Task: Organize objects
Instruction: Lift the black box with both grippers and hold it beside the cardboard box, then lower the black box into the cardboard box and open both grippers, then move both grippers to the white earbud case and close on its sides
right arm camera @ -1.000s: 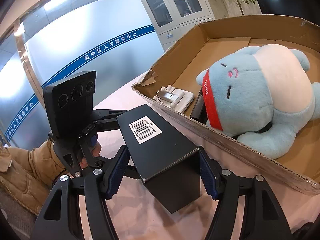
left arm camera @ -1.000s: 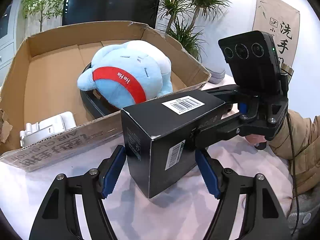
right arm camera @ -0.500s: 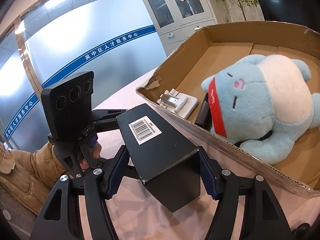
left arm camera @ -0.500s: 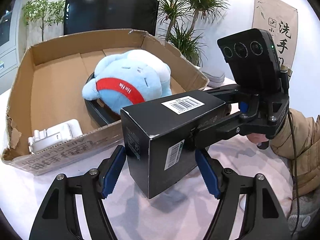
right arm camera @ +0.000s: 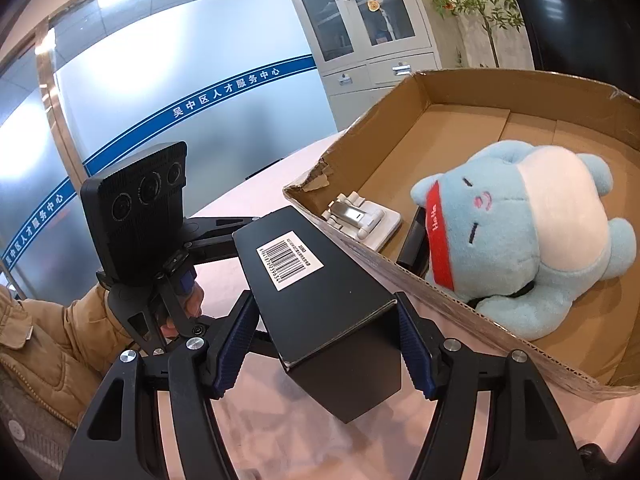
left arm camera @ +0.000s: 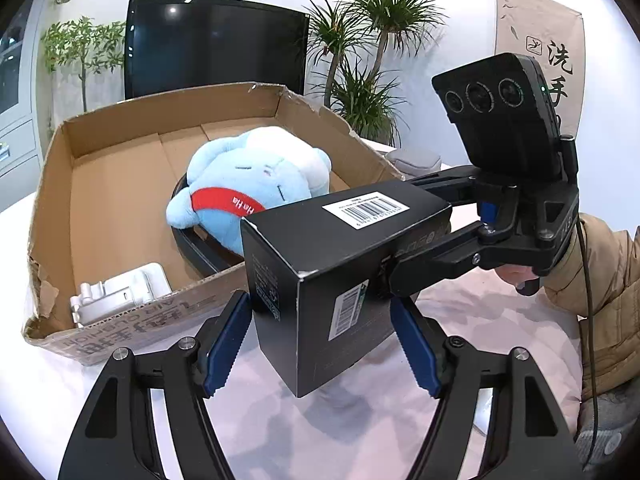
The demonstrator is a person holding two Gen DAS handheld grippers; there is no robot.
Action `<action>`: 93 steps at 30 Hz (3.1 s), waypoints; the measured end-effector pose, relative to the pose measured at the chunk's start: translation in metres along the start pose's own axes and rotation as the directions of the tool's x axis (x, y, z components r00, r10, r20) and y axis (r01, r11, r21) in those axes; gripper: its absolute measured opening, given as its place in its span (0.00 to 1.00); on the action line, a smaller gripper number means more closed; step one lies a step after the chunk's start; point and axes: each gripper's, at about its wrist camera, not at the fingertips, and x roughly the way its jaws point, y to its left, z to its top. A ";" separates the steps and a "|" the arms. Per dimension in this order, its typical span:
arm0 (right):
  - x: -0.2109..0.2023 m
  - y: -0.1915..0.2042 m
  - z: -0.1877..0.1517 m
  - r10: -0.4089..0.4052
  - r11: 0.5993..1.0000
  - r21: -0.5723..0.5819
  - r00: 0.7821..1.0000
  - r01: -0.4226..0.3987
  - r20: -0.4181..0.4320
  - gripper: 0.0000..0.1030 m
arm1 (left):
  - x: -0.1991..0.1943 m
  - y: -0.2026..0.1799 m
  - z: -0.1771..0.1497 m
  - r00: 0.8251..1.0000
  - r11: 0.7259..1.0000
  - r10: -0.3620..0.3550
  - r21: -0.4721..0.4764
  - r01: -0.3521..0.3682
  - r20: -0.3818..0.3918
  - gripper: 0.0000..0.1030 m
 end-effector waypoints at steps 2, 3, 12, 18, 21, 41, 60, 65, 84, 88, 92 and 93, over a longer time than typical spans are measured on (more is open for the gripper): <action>-0.001 0.002 0.002 -0.004 1.000 -0.006 1.000 0.004 -0.001 0.64 | -0.002 -0.001 0.000 1.000 1.000 0.000 0.001 0.000 0.004 0.69; -0.001 0.003 0.002 -0.006 1.000 -0.009 1.000 0.006 -0.002 0.64 | -0.003 -0.001 0.000 1.000 1.000 0.001 0.002 -0.001 0.006 0.69; -0.001 0.007 0.006 -0.012 1.000 -0.022 1.000 0.012 -0.008 0.64 | -0.006 0.000 0.001 1.000 1.000 0.007 0.004 -0.007 0.011 0.69; 0.001 0.008 0.010 -0.011 0.999 -0.035 1.000 0.011 -0.013 0.64 | -0.007 0.003 0.001 1.000 1.000 0.014 -0.001 -0.014 0.017 0.69; 0.002 0.008 0.011 -0.009 0.999 -0.038 1.000 0.009 -0.013 0.64 | -0.008 0.005 0.001 1.000 1.000 0.015 -0.003 -0.015 0.016 0.69; 0.006 0.006 0.010 0.002 0.999 -0.034 1.000 -0.003 -0.024 0.64 | -0.006 0.009 -0.001 1.000 1.000 0.016 -0.005 -0.016 0.005 0.69; 0.008 0.006 0.009 0.006 1.000 -0.029 1.000 -0.006 -0.028 0.64 | -0.005 0.010 -0.003 1.000 1.000 0.017 -0.003 -0.017 -0.002 0.70; 0.008 0.005 0.008 0.006 1.000 -0.030 1.000 -0.007 -0.027 0.64 | -0.005 0.010 -0.003 1.000 1.000 0.017 -0.005 -0.017 -0.001 0.70; -0.012 -0.046 0.112 -0.177 0.982 0.095 0.968 0.162 0.176 0.81 | -0.049 0.104 0.068 0.932 0.927 0.359 -0.134 -0.350 0.051 0.89; -0.045 -0.033 0.056 -0.172 0.984 0.080 0.975 0.162 0.143 0.82 | -0.051 0.060 0.024 0.961 0.958 0.277 -0.071 -0.277 -0.001 0.89; -0.078 -0.013 0.001 -0.185 0.981 0.076 0.975 0.176 0.124 0.82 | -0.042 0.007 -0.003 0.985 0.986 0.167 -0.021 -0.167 -0.038 0.89; -0.082 -0.008 -0.012 -0.176 0.983 0.077 0.979 0.168 0.107 0.82 | -0.038 -0.008 -0.011 0.989 0.991 0.133 -0.009 -0.134 -0.058 0.89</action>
